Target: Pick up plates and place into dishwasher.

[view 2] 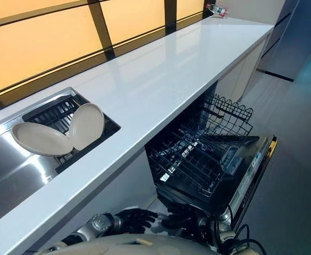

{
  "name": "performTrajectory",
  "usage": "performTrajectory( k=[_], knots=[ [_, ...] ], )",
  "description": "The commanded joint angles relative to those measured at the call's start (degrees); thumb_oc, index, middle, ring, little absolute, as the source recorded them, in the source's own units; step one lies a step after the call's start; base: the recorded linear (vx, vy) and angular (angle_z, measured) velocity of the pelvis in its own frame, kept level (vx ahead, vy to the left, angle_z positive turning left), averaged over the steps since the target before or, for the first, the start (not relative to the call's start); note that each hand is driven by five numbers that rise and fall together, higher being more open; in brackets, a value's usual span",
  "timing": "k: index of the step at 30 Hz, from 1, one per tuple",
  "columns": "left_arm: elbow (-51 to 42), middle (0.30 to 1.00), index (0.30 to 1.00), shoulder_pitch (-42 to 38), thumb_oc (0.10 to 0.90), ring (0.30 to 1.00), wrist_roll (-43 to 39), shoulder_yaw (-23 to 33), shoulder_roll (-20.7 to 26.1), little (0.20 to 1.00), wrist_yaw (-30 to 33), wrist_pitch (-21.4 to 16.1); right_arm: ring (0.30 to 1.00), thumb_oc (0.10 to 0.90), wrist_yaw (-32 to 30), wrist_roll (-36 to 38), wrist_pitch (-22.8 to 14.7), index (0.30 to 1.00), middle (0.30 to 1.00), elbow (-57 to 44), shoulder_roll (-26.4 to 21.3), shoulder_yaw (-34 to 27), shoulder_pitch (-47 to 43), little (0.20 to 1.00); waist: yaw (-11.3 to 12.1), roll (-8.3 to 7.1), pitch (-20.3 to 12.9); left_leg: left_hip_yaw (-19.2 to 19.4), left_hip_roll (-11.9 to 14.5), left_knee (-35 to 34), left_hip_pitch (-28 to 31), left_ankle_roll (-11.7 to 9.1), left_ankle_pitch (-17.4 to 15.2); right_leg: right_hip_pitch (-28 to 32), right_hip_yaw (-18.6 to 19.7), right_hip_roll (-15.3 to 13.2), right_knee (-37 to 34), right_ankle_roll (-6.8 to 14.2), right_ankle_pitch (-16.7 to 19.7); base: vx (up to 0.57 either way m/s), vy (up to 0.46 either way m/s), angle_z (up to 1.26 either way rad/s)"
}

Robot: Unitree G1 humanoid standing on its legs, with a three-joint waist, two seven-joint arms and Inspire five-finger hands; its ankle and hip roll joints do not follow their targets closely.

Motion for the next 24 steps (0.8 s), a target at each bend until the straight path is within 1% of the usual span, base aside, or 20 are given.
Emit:
performTrajectory(
  k=[1, 2, 4, 5, 6, 7, 9, 10, 12, 13, 14, 18, 19, 21, 22, 24],
  knots=[
    [-8.65, 0.9, 0.9, -8.48, 0.8, 0.9, -16.28, 2.72, 0.0, 0.9, -9.08, 9.69, 0.9, 0.8, -0.97, -1.09, 0.73, 0.9, 0.9, 2.01, -2.03, 1.26, 0.56, 0.9, -0.18, 0.42, 1.98, -1.92, -3.8, 0.4, 0.13, 2.99, -2.63, 2.65, -0.85, 0.2, 1.57, 2.88, -1.38, 0.0, 0.0, 0.0],
    [-12.81, 0.9, 0.9, -8.67, 0.8, 0.9, -19.86, 3.29, 0.3, 0.9, -11.59, 14.2, 0.9, 0.8, -1.23, -1.01, 0.72, 0.9, 0.9, 2.02, -2.07, 0.87, 0.56, 0.9, 0.0, 0.47, 2.03, -2.09, -3.79, 0.4, 0.01, 3.04, -2.51, 2.62, -0.88, 0.17, 1.57, 2.88, -1.28, 0.0, 0.0, 0.0],
    [-19.59, 0.9, 0.9, -8.4, 0.8, 0.9, -26.14, 3.92, -0.08, 0.9, -15.5, 21.33, 0.9, 0.8, -1.73, -0.81, 0.7, 0.9, 0.9, 2.09, -1.99, 0.37, 0.67, 0.9, 0.29, 0.5, 2.08, -2.44, -3.84, 0.4, -0.19, 3.15, -2.32, 2.58, -1.01, 0.08, 1.53, 2.83, -1.08, 0.0, 0.0, 0.0],
    [-22.03, 0.9, 0.9, -8.26, 0.8, 0.9, -28.6, 4.12, -0.4, 0.9, -17.3, 23.77, 0.9, 0.8, -1.96, -0.74, 0.61, 0.9, 0.9, 2.14, -1.91, 0.35, 0.73, 0.9, 0.4, 0.52, 2.07, -2.52, -3.84, 0.4, -0.26, 3.2, -2.29, 2.54, -1.07, 0.01, 1.52, 2.82, -1.01, 0.0, 0.0, 0.0],
    [-25.25, 0.9, 0.9, -8.33, 0.8, 0.9, -31.5, 4.22, -0.24, 0.9, -17.41, 26.58, 0.9, 0.8, -2.18, -0.53, 0.43, 0.9, 0.9, 2.21, -1.84, 0.42, 0.87, 0.9, 0.48, 0.5, 2.03, -2.59, -3.81, 0.4, -0.32, 3.22, -2.29, 2.51, -1.17, -0.07, 1.49, 2.83, -0.94, 0.0, 0.0, 0.0],
    [-26.32, 0.9, 0.9, -8.36, 0.8, 0.9, -32.75, 4.26, -0.15, 0.9, -17.44, 27.53, 0.9, 0.8, -2.27, -0.45, 0.37, 0.9, 0.9, 2.23, -1.8, 0.45, 0.92, 0.9, 0.52, 0.49, 2.0, -2.61, -3.81, 0.4, -0.35, 3.23, -2.29, 2.5, -1.2, -0.1, 1.47, 2.83, -0.91, 0.0, 0.0, 0.0],
    [-30.88, 0.9, 0.9, -8.71, 0.8, 0.9, -38.65, 4.59, -0.35, 0.9, -16.67, 31.43, 0.9, 0.8, -2.65, 0.04, 0.18, 0.9, 0.9, 2.33, -1.62, 0.55, 1.23, 0.9, 0.67, 0.39, 1.8, -2.73, -3.84, 0.4, -0.41, 3.3, -2.34, 2.54, -1.36, -0.23, 1.32, 2.81, -0.76, 0.0, 0.0, 0.0],
    [-31.64, 0.9, 0.9, -8.85, 0.8, 0.9, -40.18, 4.55, -0.31, 0.9, -16.43, 31.96, 0.9, 0.8, -2.71, 0.24, 0.11, 0.9, 0.9, 2.36, -1.6, 0.62, 1.3, 0.9, 0.68, 0.37, 1.78, -2.77, -3.84, 0.4, -0.41, 3.31, -2.37, 2.58, -1.37, -0.24, 1.28, 2.8, -0.76, 0.0, 0.0, 0.0],
    [-35.89, 0.9, 0.9, -9.1, 0.8, 0.9, -46.22, 4.81, -0.49, 0.9, -13.78, 35.09, 0.9, 0.8, -2.95, 1.03, 0.02, 0.9, 0.9, 2.35, -1.54, 0.84, 1.58, 0.9, 0.83, 0.27, 1.67, -2.86, -3.84, 0.4, -0.46, 3.29, -2.44, 2.68, -1.47, -0.29, 1.15, 2.76, -0.78, 0.0, -0.016, 0.0],
    [-39.13, 0.9, 0.9, -9.43, 0.8, 0.9, -51.05, 5.09, -0.46, 0.9, -10.83, 36.79, 0.9, 0.8, -3.16, 1.59, -0.09, 0.9, 0.9, 2.37, -1.46, 0.92, 1.8, 0.9, 0.94, 0.19, 1.63, -2.9, -3.8, 0.4, -0.48, 3.25, -2.48, 2.74, -1.55, -0.37, 1.05, 2.76, -0.71, -0.01, -0.031, 0.0],
    [-40.62, 0.9, 0.9, -9.56, 0.8, 0.9, -54.13, 5.06, -0.29, 0.9, -9.02, 37.24, 0.9, 0.8, -3.26, 1.97, 0.03, 0.9, 0.9, 2.31, -1.5, 0.98, 1.89, 0.9, 0.98, 0.16, 1.6, -2.96, -3.78, 0.4, -0.53, 3.22, -2.47, 2.74, -1.53, -0.39, 1.01, 2.76, -0.66, 0.0, 0.0, 0.0],
    [-44.38, 0.9, 0.9, -10.03, 0.8, 0.9, -58.47, 5.4, 0.05, 0.9, -6.18, 37.81, 0.9, 0.8, -3.68, 2.69, 0.35, 0.9, 0.9, 2.4, -1.49, 1.05, 2.11, 0.9, 1.19, 0.15, 1.45, -3.15, -3.77, 0.4, -0.59, 3.22, -2.48, 2.83, -1.66, -0.48, 0.88, 2.73, -0.63, -0.01, -0.013, 0.04],
    [-47.89, 0.9, 0.9, -10.58, 0.8, 0.9, -62.48, 5.2, 0.85, 0.9, -4.45, 38.58, 0.9, 0.8, -4.02, 3.1, 0.56, 0.9, 0.9, 2.7, -1.64, 1.19, 2.07, 0.9, 1.34, 0.27, 1.29, -3.44, -3.75, 0.4, -0.65, 3.13, -2.44, 2.88, -1.86, -0.57, 0.77, 2.74, -0.59, -0.02, -0.003, 0.05],
    [-49.51, 0.9, 0.9, -11.0, 0.8, 0.9, -66.25, 4.94, 1.21, 0.9, -2.62, 38.72, 0.9, 0.8, -4.12, 3.27, 0.79, 0.9, 0.9, 2.81, -1.8, 1.29, 1.92, 0.9, 1.36, 0.35, 1.18, -3.6, -3.78, 0.4, -0.65, 3.11, -2.44, 2.95, -1.93, -0.6, 0.68, 2.75, -0.59, -0.02, 0.002, 0.07],
    [-51.13, 0.9, 0.9, -11.48, 0.8, 0.9, -70.17, 5.08, 1.17, 0.9, -0.84, 38.47, 0.9, 0.8, -4.29, 3.31, 0.93, 0.9, 0.9, 2.83, -1.92, 1.49, 1.9, 0.9, 1.45, 0.42, 1.07, -3.78, -3.84, 0.4, -0.64, 3.07, -2.46, 3.12, -2.09, -0.68, 0.57, 2.75, -0.61, -0.01, 0.002, 0.14],
    [-52.28, 0.9, 0.9, -11.96, 0.8, 0.9, -72.3, 5.33, 1.19, 0.9, 0.39, 37.3, 0.9, 0.8, -4.46, 3.44, 1.04, 0.9, 0.9, 2.9, -1.87, 1.72, 1.83, 0.9, 1.5, 0.41, 0.97, -3.85, -3.85, 0.4, -0.58, 3.01, -2.47, 3.23, -2.21, -0.74, 0.52, 2.76, -0.58, -0.01, -0.001, 0.15]
  ],
)
